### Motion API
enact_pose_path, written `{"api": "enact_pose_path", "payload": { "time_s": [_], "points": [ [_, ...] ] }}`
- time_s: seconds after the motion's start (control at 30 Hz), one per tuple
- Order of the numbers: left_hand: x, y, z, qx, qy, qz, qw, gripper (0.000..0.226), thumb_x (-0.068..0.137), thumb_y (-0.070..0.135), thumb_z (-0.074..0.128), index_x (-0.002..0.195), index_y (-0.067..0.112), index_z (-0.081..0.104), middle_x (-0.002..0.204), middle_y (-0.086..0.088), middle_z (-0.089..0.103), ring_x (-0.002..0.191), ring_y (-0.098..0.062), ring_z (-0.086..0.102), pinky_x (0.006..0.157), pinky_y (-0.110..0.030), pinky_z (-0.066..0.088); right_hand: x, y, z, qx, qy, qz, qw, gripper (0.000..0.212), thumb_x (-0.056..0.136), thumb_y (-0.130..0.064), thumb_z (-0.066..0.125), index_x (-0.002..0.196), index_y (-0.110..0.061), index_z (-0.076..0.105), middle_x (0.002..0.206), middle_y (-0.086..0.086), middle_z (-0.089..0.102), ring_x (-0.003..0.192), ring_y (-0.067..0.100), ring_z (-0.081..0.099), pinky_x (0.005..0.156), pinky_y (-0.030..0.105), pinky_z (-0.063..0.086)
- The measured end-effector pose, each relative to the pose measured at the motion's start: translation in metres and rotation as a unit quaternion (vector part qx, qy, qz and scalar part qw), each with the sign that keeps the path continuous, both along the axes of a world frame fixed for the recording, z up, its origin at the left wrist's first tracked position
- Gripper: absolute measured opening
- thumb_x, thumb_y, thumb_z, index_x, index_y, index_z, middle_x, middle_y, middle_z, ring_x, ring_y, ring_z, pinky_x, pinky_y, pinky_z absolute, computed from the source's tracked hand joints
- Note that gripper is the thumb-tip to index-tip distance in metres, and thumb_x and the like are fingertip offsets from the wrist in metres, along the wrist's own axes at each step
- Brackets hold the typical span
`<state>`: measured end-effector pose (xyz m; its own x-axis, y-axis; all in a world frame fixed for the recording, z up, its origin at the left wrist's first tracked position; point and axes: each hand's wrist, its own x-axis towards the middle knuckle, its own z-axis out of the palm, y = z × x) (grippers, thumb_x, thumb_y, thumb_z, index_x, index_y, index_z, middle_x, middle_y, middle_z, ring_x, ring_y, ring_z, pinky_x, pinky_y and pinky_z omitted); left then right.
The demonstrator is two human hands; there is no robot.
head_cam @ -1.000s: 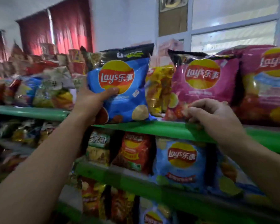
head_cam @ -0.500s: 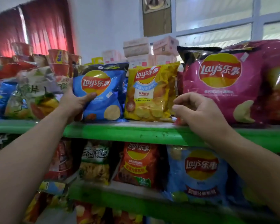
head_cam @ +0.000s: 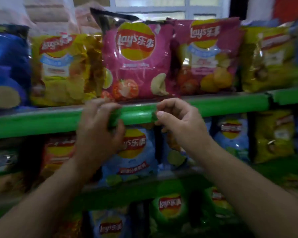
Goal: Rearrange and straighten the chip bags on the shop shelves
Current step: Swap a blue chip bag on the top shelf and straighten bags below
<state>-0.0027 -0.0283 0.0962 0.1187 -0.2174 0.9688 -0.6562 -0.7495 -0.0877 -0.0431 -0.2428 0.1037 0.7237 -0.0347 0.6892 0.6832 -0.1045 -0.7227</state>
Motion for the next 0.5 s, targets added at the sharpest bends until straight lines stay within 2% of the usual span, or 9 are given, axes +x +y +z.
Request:
{"api": "enact_pose_path", "payload": {
  "time_s": [0.13,0.23,0.33,0.43,0.5],
  "points": [
    [-0.014,-0.114,-0.055,0.058,0.071,-0.148,0.985,0.017,0.083,0.011,0.063,0.098,0.002,0.068,0.097,-0.014,0.065,0.09,-0.029,0.06,0.077,-0.036,0.048,-0.014,-0.067,-0.044,0.035,0.041,-0.053,0.997,0.013,0.082,-0.024,0.068,0.094,-0.027,0.067,0.076,-0.015,0.069,0.075,0.006,0.067,0.064,0.021,0.054],
    [-0.015,-0.179,-0.077,0.032,0.164,-0.203,0.965,0.024,0.082,0.017,0.06,0.101,0.005,0.066,0.097,-0.009,0.066,0.089,-0.025,0.063,0.077,-0.034,0.051,-0.024,-0.128,-0.074,0.071,0.077,-0.099,0.99,0.019,0.08,-0.023,0.068,0.099,-0.027,0.066,0.085,-0.009,0.071,0.075,0.002,0.066,0.065,0.02,0.053],
    [-0.01,-0.237,-0.089,-0.006,0.267,-0.237,0.934,0.036,0.075,0.019,0.065,0.109,0.008,0.064,0.097,-0.005,0.065,0.086,-0.024,0.064,0.074,-0.036,0.054,-0.029,-0.196,-0.098,0.098,0.106,-0.157,0.977,0.021,0.089,-0.011,0.067,0.103,-0.026,0.067,0.099,0.0,0.073,0.086,0.009,0.069,0.07,0.022,0.055],
    [-0.004,-0.294,-0.099,-0.053,0.347,-0.272,0.896,0.043,0.075,0.029,0.068,0.116,0.024,0.057,0.1,0.002,0.062,0.086,-0.017,0.062,0.073,-0.04,0.056,-0.03,-0.265,-0.112,0.14,0.116,-0.214,0.96,0.02,0.091,-0.007,0.065,0.101,-0.024,0.067,0.095,-0.002,0.073,0.087,0.011,0.07,0.07,0.019,0.055],
    [0.002,-0.335,-0.104,-0.086,0.374,-0.285,0.878,0.045,0.074,0.039,0.067,0.116,0.037,0.051,0.102,0.011,0.06,0.093,-0.008,0.06,0.073,-0.034,0.057,-0.026,-0.31,-0.115,0.153,0.113,-0.241,0.952,0.017,0.091,-0.01,0.064,0.099,-0.025,0.068,0.093,-0.005,0.073,0.086,0.01,0.07,0.07,0.021,0.055]
  ]
}}
